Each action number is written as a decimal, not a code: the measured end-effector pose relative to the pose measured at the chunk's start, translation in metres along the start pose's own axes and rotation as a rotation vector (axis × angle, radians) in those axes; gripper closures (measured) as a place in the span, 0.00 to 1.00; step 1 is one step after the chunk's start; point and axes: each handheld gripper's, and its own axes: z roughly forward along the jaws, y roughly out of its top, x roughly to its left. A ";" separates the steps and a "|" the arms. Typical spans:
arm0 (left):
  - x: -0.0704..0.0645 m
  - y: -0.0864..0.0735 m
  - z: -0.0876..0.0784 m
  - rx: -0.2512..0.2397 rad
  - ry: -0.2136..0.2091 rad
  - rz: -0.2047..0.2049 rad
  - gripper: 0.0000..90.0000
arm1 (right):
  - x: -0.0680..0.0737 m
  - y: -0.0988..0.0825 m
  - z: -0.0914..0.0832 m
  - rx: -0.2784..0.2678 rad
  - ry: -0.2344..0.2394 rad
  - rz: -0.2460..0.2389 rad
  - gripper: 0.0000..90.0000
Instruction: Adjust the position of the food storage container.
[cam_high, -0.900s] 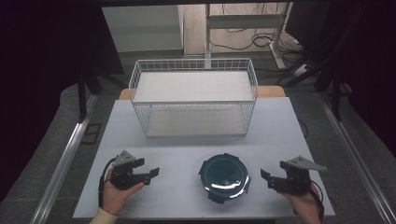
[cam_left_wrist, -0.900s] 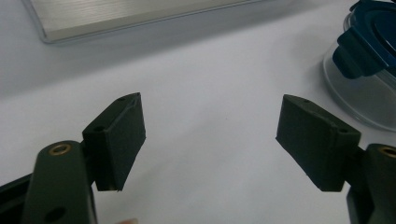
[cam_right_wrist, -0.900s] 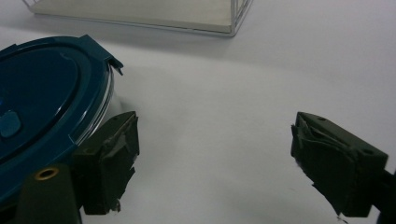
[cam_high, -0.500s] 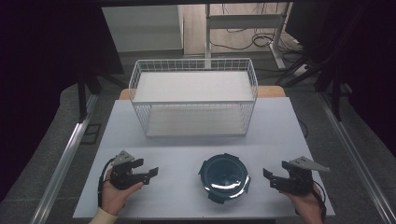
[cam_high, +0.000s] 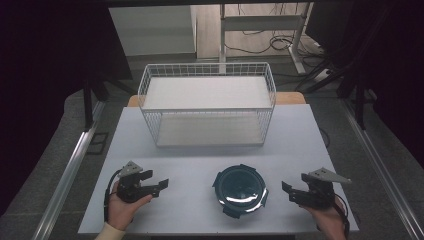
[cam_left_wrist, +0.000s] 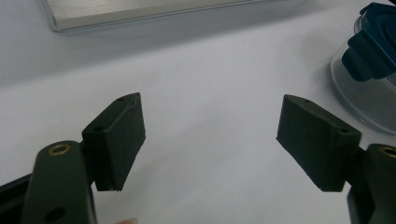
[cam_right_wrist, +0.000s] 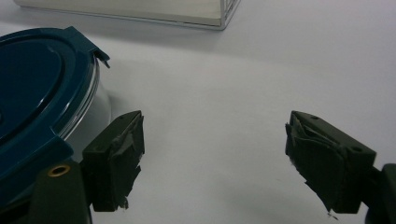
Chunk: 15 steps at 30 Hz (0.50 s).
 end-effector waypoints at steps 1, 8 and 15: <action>0.000 0.000 0.000 -0.002 0.001 0.001 0.25 | 0.000 0.000 0.000 -0.001 0.000 0.000 0.22; 0.000 0.000 -0.001 -0.006 0.003 0.001 0.25 | 0.001 0.003 -0.006 0.005 -0.007 -0.004 0.24; 0.000 0.000 -0.001 -0.004 0.003 0.002 0.25 | 0.006 0.009 -0.020 0.030 0.008 -0.063 0.33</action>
